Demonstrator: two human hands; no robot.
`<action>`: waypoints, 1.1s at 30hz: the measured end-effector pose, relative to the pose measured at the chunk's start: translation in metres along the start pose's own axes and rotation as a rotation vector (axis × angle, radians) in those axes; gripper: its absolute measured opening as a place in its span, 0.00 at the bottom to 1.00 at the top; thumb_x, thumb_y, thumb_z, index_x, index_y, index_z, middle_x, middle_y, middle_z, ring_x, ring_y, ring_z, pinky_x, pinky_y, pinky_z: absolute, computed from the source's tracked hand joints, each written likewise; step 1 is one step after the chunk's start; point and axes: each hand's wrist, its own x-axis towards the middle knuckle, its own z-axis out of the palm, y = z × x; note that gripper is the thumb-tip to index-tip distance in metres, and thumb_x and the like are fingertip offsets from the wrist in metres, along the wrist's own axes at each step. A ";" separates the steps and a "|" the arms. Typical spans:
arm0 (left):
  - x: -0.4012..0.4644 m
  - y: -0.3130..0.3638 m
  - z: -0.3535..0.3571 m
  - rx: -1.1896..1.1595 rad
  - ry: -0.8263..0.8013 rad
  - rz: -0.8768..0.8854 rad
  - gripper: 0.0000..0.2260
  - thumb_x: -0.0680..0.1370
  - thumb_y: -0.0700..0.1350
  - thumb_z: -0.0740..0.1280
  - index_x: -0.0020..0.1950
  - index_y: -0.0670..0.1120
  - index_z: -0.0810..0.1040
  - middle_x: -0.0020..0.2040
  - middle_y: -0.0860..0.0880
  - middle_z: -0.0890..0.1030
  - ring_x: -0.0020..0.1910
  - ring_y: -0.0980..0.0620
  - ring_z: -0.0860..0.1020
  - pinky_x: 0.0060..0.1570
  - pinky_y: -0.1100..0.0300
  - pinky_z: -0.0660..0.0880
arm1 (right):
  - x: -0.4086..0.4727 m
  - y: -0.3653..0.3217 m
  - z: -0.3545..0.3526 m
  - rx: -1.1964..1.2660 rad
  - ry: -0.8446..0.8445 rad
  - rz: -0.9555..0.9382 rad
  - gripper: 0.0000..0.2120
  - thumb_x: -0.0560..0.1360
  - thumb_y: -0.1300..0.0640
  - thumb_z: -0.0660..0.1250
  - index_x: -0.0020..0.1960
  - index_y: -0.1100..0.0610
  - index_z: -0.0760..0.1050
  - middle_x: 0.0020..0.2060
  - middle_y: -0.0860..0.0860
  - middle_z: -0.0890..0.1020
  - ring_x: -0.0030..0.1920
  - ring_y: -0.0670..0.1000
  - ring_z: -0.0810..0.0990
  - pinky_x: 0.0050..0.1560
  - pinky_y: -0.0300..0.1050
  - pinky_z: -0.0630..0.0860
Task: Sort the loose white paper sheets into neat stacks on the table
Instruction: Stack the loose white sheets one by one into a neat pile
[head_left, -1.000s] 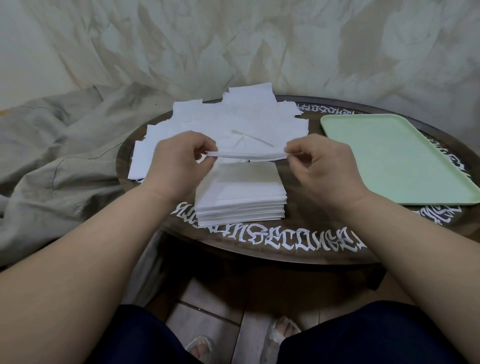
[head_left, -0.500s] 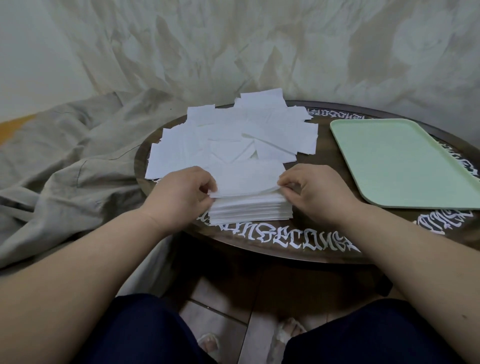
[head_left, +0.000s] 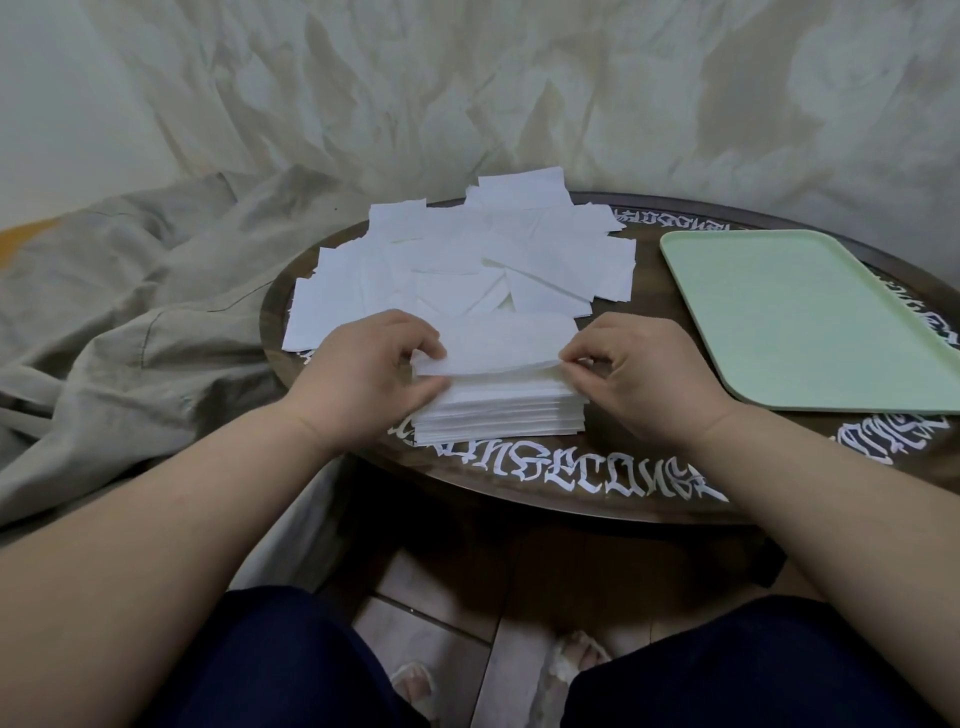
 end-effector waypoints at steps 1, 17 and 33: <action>-0.001 -0.001 0.000 -0.004 -0.026 -0.011 0.09 0.69 0.45 0.76 0.47 0.47 0.82 0.52 0.53 0.81 0.40 0.57 0.75 0.49 0.59 0.74 | -0.001 0.001 0.000 -0.006 -0.027 0.001 0.02 0.71 0.58 0.71 0.42 0.55 0.83 0.38 0.51 0.82 0.39 0.54 0.81 0.41 0.52 0.78; 0.000 0.004 -0.001 0.263 -0.205 0.047 0.11 0.74 0.48 0.69 0.56 0.51 0.80 0.50 0.54 0.81 0.53 0.50 0.74 0.49 0.57 0.71 | 0.000 -0.003 -0.004 -0.102 -0.216 0.034 0.08 0.73 0.48 0.69 0.45 0.51 0.82 0.40 0.44 0.76 0.41 0.47 0.74 0.41 0.42 0.69; 0.000 0.014 -0.006 0.133 0.009 -0.041 0.05 0.73 0.42 0.69 0.48 0.46 0.80 0.39 0.50 0.81 0.41 0.46 0.79 0.45 0.51 0.75 | 0.000 -0.003 -0.007 -0.168 -0.160 0.033 0.06 0.74 0.57 0.68 0.48 0.54 0.82 0.44 0.50 0.82 0.44 0.54 0.79 0.44 0.49 0.76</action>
